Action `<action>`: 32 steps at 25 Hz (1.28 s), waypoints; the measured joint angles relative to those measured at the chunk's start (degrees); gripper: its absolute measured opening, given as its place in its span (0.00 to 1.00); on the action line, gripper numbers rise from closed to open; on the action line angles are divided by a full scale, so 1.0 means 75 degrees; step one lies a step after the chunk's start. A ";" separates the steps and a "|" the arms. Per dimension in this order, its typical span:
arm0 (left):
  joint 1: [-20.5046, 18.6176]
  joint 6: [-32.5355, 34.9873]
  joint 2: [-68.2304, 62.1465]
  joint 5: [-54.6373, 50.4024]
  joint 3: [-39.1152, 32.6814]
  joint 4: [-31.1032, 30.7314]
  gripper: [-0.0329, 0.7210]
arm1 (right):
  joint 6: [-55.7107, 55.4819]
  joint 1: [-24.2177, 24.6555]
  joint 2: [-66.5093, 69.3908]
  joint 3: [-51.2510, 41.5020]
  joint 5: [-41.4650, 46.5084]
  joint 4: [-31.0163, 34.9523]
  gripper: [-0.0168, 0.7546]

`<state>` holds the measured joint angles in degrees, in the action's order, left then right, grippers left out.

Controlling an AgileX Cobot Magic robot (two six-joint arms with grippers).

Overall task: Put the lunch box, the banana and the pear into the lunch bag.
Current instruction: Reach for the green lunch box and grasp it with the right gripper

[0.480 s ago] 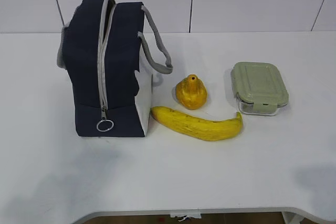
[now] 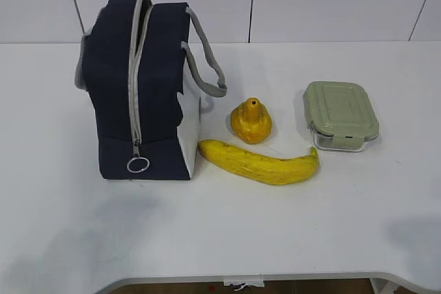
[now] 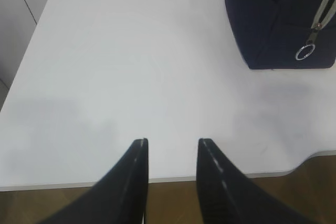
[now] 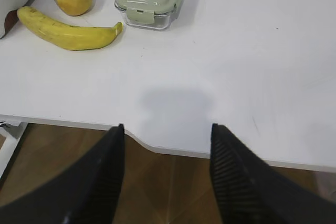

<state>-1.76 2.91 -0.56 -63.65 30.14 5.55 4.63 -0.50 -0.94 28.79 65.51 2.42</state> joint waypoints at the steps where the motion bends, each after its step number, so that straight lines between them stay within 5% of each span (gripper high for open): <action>1: 0.0000 0.0000 0.0000 0.0000 0.0000 0.0000 0.36 | 0.0000 0.0000 0.0000 0.0000 0.0000 0.0000 0.56; 15: 0.0000 0.0000 0.0000 0.0000 0.0000 0.0000 0.36 | -0.0048 0.0000 0.1696 0.0337 -0.0478 -0.0059 0.56; 32: 0.0000 0.0000 0.0000 0.0000 0.0000 0.0000 0.36 | -0.0530 0.0000 0.7613 0.1560 -0.2024 0.0134 0.56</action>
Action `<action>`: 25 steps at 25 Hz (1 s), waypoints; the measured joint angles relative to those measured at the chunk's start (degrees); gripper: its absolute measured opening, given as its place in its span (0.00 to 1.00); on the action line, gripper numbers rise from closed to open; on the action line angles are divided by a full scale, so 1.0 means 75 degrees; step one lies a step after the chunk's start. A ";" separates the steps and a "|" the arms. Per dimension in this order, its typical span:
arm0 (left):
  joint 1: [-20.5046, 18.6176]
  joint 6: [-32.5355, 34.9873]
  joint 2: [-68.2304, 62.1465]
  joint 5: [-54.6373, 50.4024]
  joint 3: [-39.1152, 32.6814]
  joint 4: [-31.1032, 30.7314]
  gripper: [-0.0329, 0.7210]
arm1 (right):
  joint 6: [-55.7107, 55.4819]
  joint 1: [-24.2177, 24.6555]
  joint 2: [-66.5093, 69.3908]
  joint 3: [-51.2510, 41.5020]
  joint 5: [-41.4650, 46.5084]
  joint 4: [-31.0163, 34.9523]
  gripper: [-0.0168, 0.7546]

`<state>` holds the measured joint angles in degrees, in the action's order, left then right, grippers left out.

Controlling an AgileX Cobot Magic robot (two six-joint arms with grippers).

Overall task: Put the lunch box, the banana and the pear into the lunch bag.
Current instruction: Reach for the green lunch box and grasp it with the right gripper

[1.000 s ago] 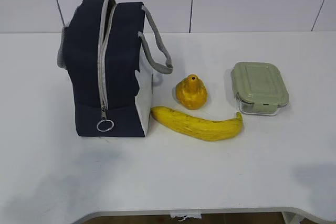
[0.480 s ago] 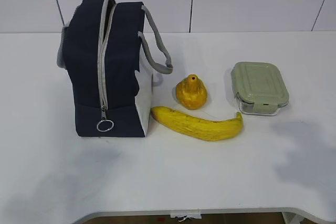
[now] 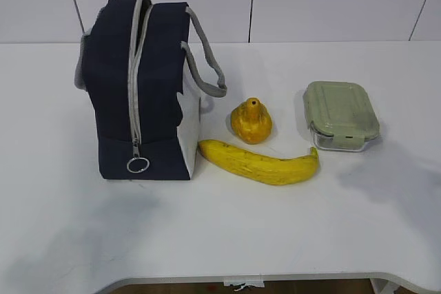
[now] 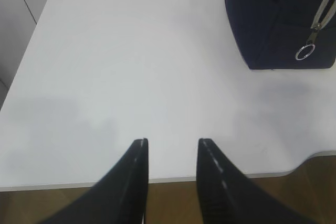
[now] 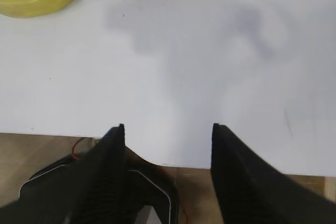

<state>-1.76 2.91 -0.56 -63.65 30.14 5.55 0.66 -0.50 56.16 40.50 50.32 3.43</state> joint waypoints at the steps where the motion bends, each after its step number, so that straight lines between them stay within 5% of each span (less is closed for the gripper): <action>1: 0.0000 0.0000 0.0000 0.0000 0.0000 0.0000 0.36 | 0.0002 0.0000 0.0363 0.0106 -0.0077 0.0037 0.56; 9: 0.0000 0.0000 0.0000 0.0000 0.0000 0.0000 0.36 | 0.0293 0.0194 0.2611 0.1754 -0.0181 0.0509 0.56; 25: 0.0000 0.0000 0.0000 0.0000 0.0000 0.0000 0.36 | 0.6271 0.4231 0.5520 0.3779 0.2358 0.6818 0.56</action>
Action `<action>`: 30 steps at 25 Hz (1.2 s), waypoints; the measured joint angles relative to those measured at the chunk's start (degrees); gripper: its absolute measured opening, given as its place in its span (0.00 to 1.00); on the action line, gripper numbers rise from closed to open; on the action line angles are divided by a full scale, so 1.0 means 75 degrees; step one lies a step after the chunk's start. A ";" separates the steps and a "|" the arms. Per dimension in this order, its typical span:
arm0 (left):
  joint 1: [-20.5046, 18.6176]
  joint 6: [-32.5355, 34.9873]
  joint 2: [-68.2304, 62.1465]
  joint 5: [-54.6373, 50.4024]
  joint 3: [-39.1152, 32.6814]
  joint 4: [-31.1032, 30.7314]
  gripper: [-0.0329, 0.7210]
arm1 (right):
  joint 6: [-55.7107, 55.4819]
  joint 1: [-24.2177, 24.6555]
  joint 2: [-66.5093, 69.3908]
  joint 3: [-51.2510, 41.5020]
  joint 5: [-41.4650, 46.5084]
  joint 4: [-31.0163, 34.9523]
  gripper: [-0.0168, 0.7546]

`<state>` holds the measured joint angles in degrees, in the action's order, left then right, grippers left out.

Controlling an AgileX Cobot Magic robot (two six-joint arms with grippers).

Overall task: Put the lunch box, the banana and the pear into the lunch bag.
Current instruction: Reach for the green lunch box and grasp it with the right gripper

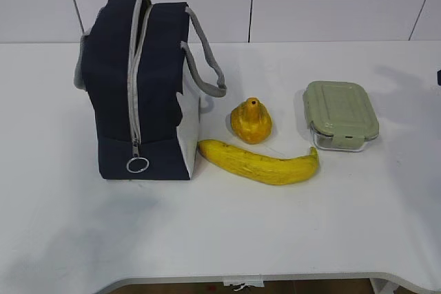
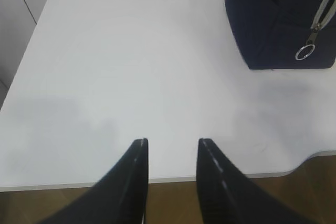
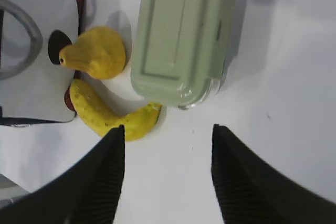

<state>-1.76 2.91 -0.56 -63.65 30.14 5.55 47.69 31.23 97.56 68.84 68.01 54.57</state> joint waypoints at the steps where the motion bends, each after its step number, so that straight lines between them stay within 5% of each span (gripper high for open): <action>1: 0.0000 0.0000 0.0000 0.0000 0.0000 0.0000 0.36 | 0.0206 0.0115 0.0245 0.0077 0.0016 0.0243 0.56; 16: 0.0000 0.0000 0.0000 0.0000 0.0000 0.0000 0.36 | 0.0576 0.0289 0.2259 0.0799 -0.0011 0.1248 0.56; 23: 0.0000 0.0000 0.0000 0.0000 0.0000 0.0000 0.36 | 0.0644 0.0177 0.2621 0.0907 -0.0014 0.1445 0.83; 30: 0.0000 0.0000 0.0000 0.0000 0.0000 0.0000 0.36 | 0.0883 -0.0312 0.3330 0.1441 -0.0031 0.1565 0.81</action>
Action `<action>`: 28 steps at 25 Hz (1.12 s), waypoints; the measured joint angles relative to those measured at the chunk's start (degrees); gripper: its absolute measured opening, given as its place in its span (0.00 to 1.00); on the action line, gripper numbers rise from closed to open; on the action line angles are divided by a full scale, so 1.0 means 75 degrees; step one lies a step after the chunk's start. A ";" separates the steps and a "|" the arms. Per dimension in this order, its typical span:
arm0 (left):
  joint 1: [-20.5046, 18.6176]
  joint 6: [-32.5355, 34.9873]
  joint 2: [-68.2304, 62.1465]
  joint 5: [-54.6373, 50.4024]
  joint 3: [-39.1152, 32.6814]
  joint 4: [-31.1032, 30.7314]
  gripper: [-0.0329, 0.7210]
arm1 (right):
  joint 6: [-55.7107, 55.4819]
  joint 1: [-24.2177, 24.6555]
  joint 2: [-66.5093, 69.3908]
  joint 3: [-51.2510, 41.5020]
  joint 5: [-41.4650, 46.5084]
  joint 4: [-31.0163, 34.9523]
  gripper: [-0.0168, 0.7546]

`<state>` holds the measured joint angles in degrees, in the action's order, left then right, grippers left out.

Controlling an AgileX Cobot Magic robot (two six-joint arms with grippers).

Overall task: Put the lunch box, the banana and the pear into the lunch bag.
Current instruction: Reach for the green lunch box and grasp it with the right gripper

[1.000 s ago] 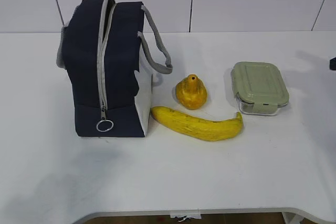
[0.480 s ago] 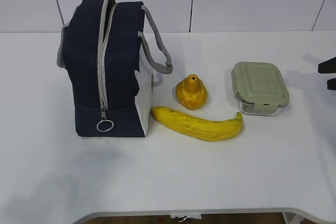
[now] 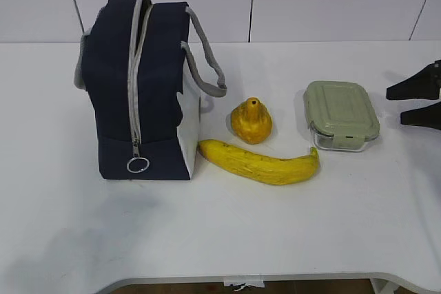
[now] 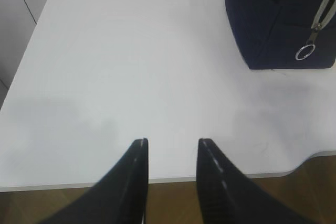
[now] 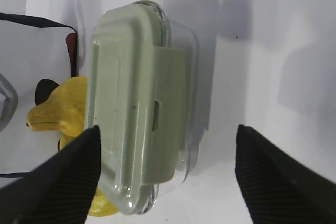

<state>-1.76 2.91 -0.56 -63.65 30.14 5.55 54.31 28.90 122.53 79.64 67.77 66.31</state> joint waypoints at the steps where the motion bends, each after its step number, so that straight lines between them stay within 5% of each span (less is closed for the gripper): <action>1: 0.0000 0.0000 0.0000 0.0000 0.0000 0.0000 0.36 | 0.0019 -0.0077 0.0086 0.0100 0.0000 0.0014 0.81; 12: 0.0000 0.0000 0.0000 0.0000 0.0000 0.0000 0.36 | 0.0033 -0.0841 0.0641 0.0592 -0.0015 0.0016 0.79; 28: 0.0000 0.0000 0.0000 0.0000 0.0000 0.0000 0.36 | 0.0045 -0.0877 0.0952 0.0603 -0.0030 0.0361 0.79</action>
<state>-1.76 2.91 -0.56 -63.65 30.14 5.55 54.65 22.31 129.68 84.17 67.55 69.02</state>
